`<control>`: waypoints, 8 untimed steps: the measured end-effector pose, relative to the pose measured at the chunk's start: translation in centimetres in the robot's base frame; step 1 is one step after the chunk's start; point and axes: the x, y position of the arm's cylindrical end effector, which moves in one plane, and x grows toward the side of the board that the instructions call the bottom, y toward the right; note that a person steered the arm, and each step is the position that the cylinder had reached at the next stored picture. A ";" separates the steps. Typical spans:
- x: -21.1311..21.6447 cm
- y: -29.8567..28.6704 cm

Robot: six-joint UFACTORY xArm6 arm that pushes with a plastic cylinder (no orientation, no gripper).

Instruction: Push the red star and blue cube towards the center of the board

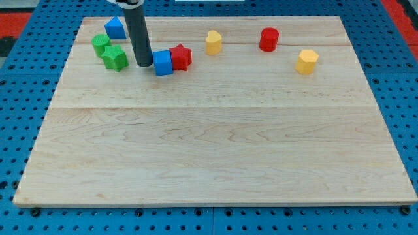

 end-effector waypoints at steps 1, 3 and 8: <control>-0.1 0.1; 5.0 2.2; 2.1 4.6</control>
